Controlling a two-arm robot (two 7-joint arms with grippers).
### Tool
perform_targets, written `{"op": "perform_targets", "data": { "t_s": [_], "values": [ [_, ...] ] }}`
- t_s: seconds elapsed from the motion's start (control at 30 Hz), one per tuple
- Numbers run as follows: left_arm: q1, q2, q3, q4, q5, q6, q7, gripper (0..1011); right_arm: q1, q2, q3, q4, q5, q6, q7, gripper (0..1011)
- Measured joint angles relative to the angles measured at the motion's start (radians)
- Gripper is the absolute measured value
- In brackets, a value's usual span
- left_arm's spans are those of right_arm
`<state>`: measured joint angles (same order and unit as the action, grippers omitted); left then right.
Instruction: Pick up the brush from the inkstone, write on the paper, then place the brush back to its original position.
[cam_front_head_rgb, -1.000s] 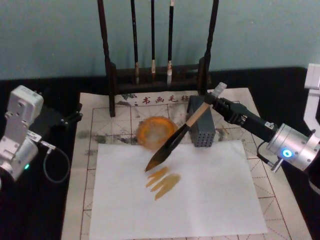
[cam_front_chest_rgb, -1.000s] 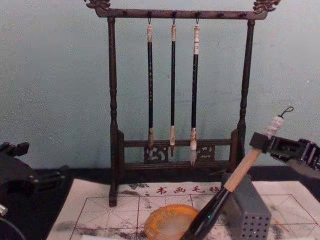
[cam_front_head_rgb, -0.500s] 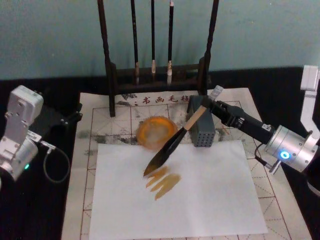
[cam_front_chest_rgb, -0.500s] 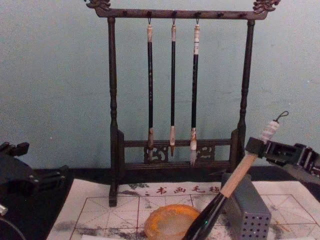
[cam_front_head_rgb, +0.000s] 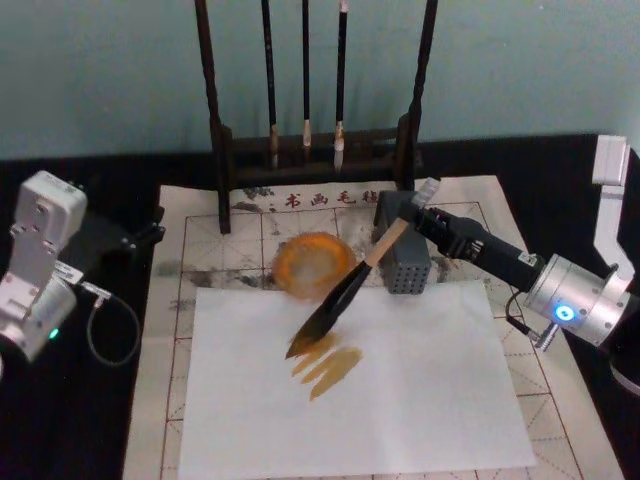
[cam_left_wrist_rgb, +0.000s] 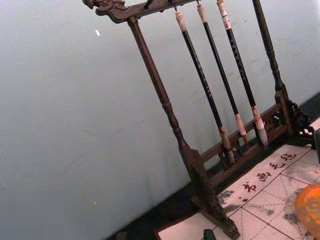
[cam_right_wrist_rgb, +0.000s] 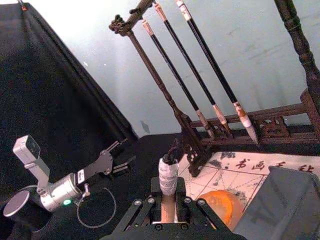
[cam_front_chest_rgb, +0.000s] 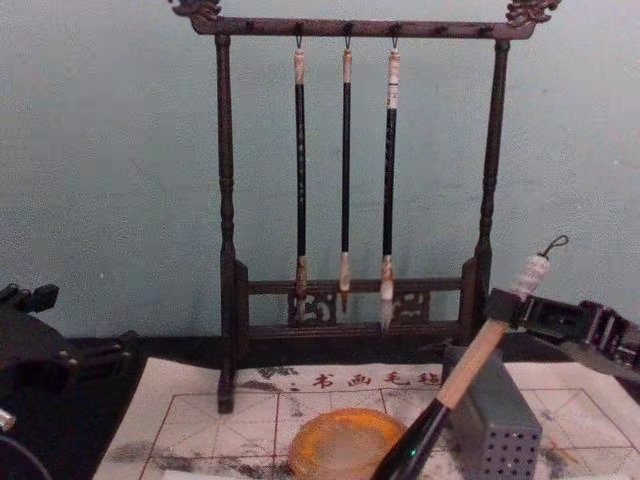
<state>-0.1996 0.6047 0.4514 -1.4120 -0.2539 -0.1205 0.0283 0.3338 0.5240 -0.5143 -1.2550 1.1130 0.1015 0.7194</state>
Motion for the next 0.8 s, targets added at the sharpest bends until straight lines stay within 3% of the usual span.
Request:
{"op": "perform_targets", "data": {
  "t_s": [0.8],
  "values": [
    [0.0,0.0,0.0,0.0,0.0,0.0,0.0,1001,-0.001,0.008,0.016,0.008,-0.007,-0.002,-0.011,175]
  ]
}}
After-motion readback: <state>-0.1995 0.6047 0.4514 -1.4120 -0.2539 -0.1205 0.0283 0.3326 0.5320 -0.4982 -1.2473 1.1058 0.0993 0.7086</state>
